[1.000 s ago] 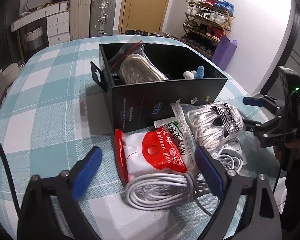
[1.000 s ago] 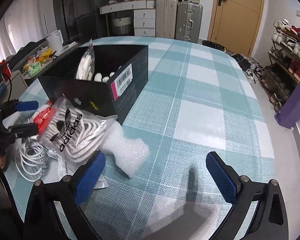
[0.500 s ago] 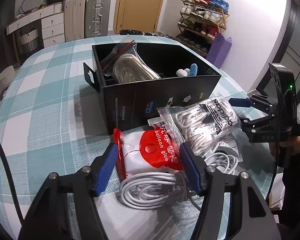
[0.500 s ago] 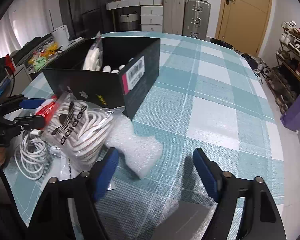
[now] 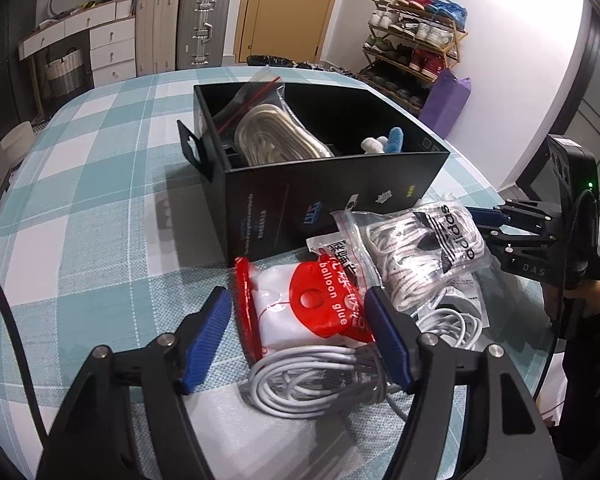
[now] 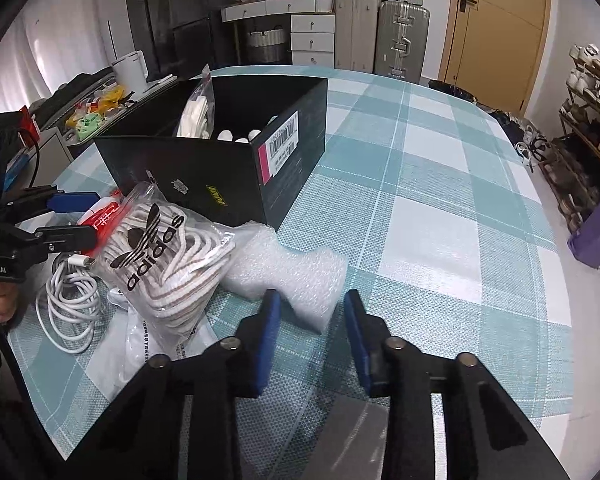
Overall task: Organize soft objects
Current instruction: 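Grasp the red balloon glue pack with the left gripper while the right grasps the white foam, then lift the glue pack and white foam and carry them over the black box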
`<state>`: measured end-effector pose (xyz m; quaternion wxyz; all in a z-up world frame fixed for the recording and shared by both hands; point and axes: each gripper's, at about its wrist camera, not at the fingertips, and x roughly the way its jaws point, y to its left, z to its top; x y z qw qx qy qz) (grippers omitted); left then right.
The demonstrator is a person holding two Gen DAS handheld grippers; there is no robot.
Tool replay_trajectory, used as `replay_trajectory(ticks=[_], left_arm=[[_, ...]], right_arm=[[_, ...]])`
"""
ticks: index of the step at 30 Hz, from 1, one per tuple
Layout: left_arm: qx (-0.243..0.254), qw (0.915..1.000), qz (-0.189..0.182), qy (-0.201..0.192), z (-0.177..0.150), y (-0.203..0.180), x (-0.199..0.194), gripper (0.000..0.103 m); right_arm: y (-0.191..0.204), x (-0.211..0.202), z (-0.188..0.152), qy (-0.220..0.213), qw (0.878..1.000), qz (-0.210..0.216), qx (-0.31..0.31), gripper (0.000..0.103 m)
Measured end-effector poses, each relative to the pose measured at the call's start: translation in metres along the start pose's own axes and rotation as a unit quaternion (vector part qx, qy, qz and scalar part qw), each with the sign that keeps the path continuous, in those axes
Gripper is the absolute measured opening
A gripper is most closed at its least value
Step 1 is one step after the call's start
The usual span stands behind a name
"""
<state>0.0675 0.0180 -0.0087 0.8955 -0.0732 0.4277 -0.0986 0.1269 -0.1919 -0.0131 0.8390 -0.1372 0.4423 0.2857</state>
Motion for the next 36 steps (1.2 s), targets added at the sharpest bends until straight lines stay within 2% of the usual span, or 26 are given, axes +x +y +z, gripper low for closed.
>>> replay_trajectory(ticks=[3,9,11,12,15,16,18,19,30,36], left_arm=[[-0.013,0.9999,0.008,0.005,0.001,0.007,0.004,0.069],[-0.021,0.9996,0.019,0.007,0.000,0.013,0.005,0.069],[-0.018,0.9997,0.015,0.008,0.000,0.012,0.005,0.068],[-0.015,0.9997,0.017,0.009,-0.001,0.011,0.005,0.068],[-0.001,0.9999,0.014,0.006,-0.001,0.006,0.005,0.060],[0.003,0.9999,0.014,0.005,-0.001,0.004,0.005,0.056],[0.012,0.9999,0.010,0.001,-0.002,0.001,0.003,0.052],[0.015,0.9998,0.012,-0.001,-0.002,0.000,0.002,0.052],[0.003,0.9998,0.001,-0.018,0.003,0.005,-0.010,0.050],[-0.004,0.9998,0.002,-0.021,0.003,0.010,-0.013,0.050]], right_arm=[[-0.003,0.000,-0.001,0.003,1.000,-0.001,0.000,0.026],[-0.012,-0.003,-0.004,0.008,1.000,-0.015,-0.002,0.027],[-0.011,-0.005,-0.005,0.005,1.000,-0.015,-0.007,0.036],[-0.011,-0.005,-0.005,0.004,1.000,-0.015,-0.008,0.046],[-0.006,-0.009,-0.005,-0.004,1.000,-0.012,-0.016,0.055],[-0.004,-0.009,-0.004,-0.006,1.000,-0.012,-0.020,0.064],[0.000,-0.009,-0.003,-0.011,0.999,-0.012,-0.027,0.075],[0.002,-0.009,-0.002,-0.013,0.999,-0.010,-0.031,0.077],[0.011,0.008,0.013,0.009,0.996,-0.005,-0.083,0.080],[0.011,0.014,0.017,0.010,0.996,0.007,-0.088,0.079]])
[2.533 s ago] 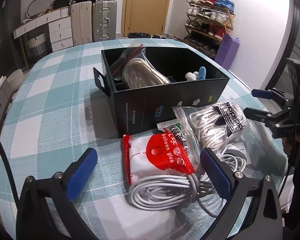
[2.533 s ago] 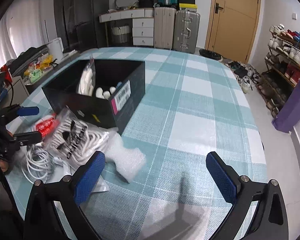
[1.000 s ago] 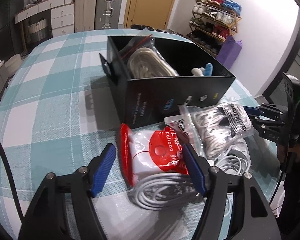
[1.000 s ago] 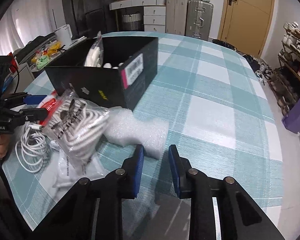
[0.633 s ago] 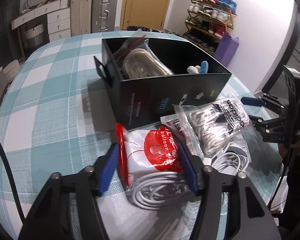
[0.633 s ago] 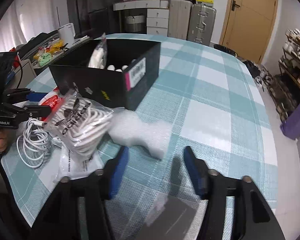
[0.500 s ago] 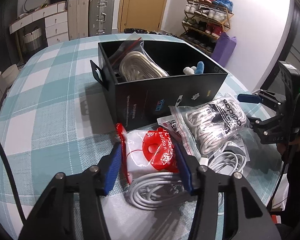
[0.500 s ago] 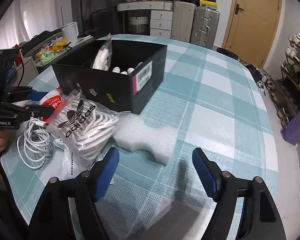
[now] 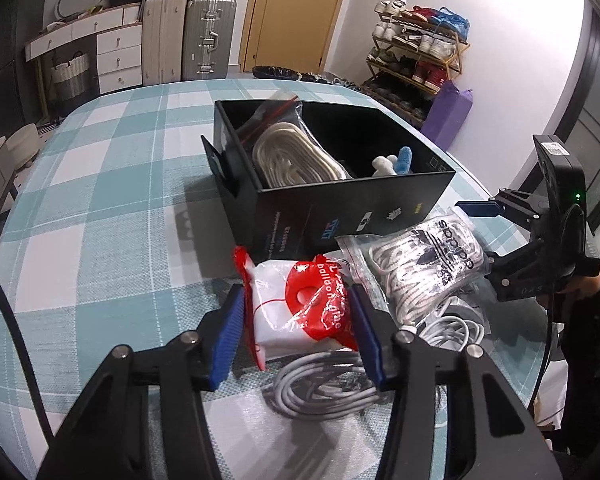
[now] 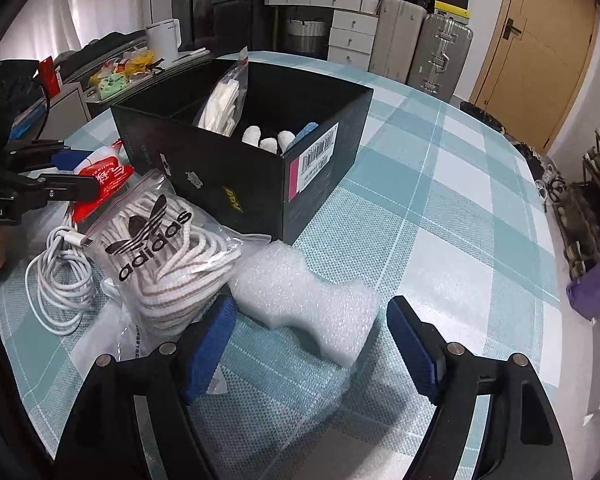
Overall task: Organize soft objects
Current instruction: 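Lift the glue pack and white foam and carry them over the black box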
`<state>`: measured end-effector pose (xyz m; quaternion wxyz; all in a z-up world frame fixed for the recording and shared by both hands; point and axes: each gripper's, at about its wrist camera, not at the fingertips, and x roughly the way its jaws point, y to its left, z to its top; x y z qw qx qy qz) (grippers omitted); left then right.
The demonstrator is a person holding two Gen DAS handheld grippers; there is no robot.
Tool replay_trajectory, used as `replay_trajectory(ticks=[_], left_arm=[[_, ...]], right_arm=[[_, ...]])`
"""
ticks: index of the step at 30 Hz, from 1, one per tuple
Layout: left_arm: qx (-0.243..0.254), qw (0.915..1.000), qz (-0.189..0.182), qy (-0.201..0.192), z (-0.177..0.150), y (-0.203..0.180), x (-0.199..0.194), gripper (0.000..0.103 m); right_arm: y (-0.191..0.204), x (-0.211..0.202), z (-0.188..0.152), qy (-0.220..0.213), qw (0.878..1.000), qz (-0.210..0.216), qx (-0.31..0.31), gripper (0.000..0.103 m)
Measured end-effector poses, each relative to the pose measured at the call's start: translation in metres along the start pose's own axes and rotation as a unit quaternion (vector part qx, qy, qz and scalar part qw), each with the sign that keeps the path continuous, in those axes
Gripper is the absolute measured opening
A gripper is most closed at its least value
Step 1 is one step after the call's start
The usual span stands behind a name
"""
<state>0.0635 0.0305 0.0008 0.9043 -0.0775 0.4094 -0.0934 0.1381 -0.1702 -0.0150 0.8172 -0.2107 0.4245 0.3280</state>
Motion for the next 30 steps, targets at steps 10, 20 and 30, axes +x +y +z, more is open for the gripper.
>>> replay_trajectory(ticks=[10,20,30], left_arm=[[-0.003,1.0000,0.001,-0.002,0.001,0.002,-0.002,0.050],[0.001,0.9998,0.001,-0.019,0.004,-0.002,-0.014,0.050],[0.009,0.9988,0.011,-0.047,0.011,-0.011,-0.029,0.050]], right_arm=[[-0.002,-0.003,-0.003,-0.007,1.000,0.013,0.010,0.071],[-0.013,-0.022,-0.020,-0.013,0.999,-0.010,0.039,0.070],[-0.027,-0.057,-0.038,-0.050,0.995,-0.043,0.074,0.070]])
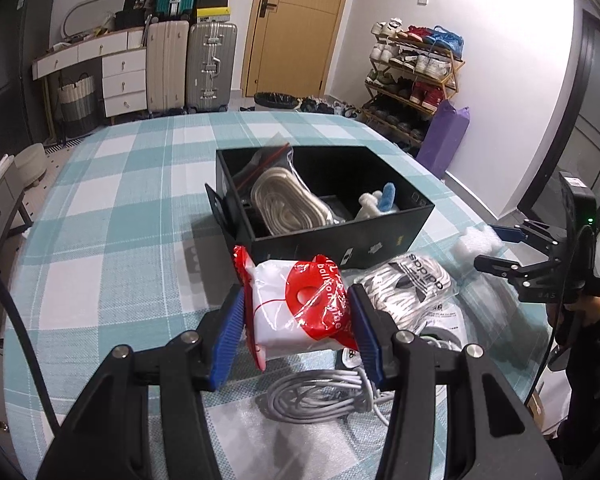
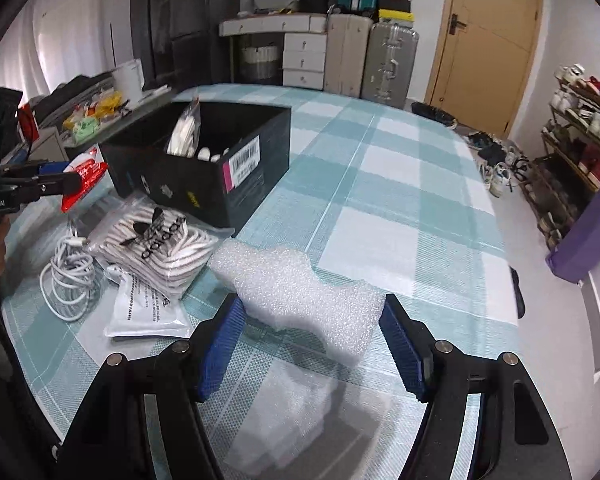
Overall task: Organize soft objects
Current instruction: 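Lift the glue pack and white foam and carry them over the black box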
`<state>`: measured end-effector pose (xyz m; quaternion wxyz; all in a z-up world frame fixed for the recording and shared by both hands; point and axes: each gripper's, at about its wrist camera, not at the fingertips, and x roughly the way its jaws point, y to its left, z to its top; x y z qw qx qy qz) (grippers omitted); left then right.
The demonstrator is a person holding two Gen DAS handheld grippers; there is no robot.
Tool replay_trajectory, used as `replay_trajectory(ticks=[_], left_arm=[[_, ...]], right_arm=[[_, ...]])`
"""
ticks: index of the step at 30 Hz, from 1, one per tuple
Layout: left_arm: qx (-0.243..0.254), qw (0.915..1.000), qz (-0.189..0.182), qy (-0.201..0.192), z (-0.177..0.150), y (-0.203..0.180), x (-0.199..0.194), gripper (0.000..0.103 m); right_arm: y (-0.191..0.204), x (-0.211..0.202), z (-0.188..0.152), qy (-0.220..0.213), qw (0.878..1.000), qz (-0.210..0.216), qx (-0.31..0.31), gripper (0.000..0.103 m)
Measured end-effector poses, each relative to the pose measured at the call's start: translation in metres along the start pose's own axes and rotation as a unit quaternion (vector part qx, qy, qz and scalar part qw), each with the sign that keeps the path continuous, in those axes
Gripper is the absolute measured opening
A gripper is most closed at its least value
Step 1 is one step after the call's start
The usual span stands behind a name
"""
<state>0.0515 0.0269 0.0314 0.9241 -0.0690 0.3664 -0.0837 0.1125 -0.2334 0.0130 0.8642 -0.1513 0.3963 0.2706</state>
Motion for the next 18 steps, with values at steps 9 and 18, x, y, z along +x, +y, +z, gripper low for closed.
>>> replay_trajectory(ticks=[9,18], left_arm=[[0.000,0.9996,0.014,-0.023,0.011,-0.003,-0.006,0.050],[-0.002,0.9987,0.030,-0.041,0.022,-0.002,-0.009,0.050]], right_arm=[[0.005,-0.033,0.015,-0.062,0.998,-0.004,0.012,0.070],[0.017,-0.043,0.036,-0.092,0.996,0.004,0.021,0.070]])
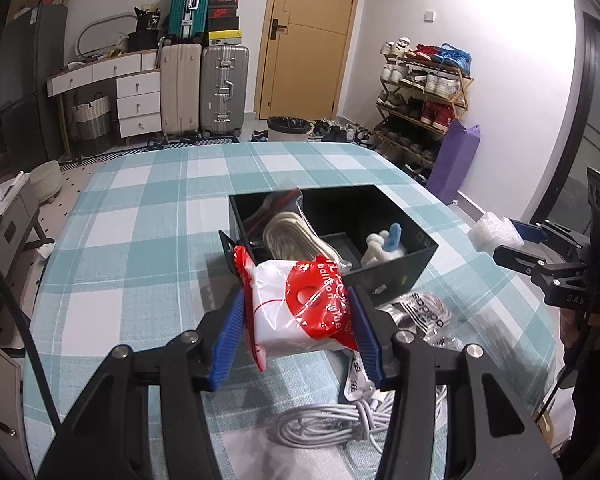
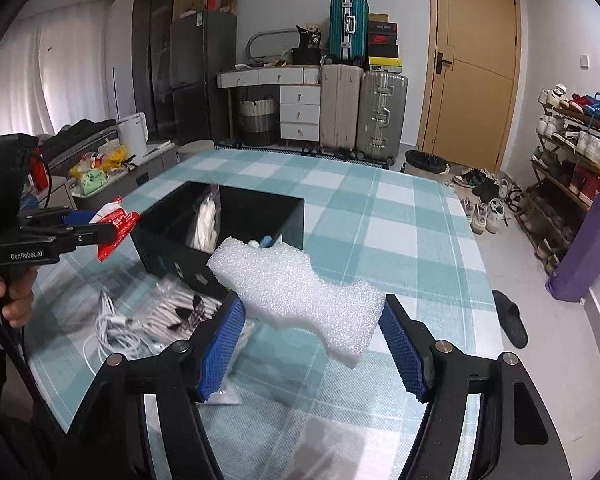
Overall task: Organize soft objects
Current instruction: 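Lift the glue pack and white foam and carry them over the black box, then lower the foam and glue pack into the box with both grippers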
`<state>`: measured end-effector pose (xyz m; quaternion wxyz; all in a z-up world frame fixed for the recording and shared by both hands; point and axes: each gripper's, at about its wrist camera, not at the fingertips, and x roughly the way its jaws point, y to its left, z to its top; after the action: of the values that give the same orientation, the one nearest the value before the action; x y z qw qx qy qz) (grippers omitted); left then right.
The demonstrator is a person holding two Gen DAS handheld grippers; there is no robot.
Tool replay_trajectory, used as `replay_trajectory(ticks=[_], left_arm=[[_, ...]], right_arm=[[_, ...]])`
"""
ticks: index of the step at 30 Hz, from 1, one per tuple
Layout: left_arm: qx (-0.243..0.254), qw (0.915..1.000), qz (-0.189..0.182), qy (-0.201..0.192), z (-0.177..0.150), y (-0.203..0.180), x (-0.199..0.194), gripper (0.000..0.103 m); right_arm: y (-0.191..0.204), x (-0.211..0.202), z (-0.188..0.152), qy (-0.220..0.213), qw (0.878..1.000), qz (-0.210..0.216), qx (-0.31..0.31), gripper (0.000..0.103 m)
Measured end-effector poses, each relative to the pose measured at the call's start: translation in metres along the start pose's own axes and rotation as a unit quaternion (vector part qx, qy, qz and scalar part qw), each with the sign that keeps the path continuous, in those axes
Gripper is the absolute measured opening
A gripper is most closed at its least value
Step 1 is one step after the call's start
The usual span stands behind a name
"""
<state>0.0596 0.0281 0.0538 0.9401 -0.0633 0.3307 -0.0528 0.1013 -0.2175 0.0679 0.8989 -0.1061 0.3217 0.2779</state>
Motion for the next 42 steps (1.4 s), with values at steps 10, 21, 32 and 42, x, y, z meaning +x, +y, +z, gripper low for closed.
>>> replay_trajectory(ticks=[10,21,32,42], left_arm=[[-0.002,0.9999,0.010,-0.004,0.012,-0.001,0.004,0.050],[0.008,0.9998,0.019,-0.005,0.025,-0.012,0.014,0.051],[0.014,0.9996,0.023,0.004,0.028,-0.017,0.036,0.051],[0.012,0.9997,0.020,0.006,0.033,-0.016,0.055,0.051]], right_arm=[[0.013,0.014,0.018,-0.003,1.000,0.004,0.016,0.070],[0.022,0.029,0.036,0.004,0.999,-0.013,0.039,0.070],[0.039,0.051,0.047,0.014,0.999,-0.034,0.023,0.070],[0.045,0.073,0.054,0.026,0.999,-0.040,-0.004,0.070]])
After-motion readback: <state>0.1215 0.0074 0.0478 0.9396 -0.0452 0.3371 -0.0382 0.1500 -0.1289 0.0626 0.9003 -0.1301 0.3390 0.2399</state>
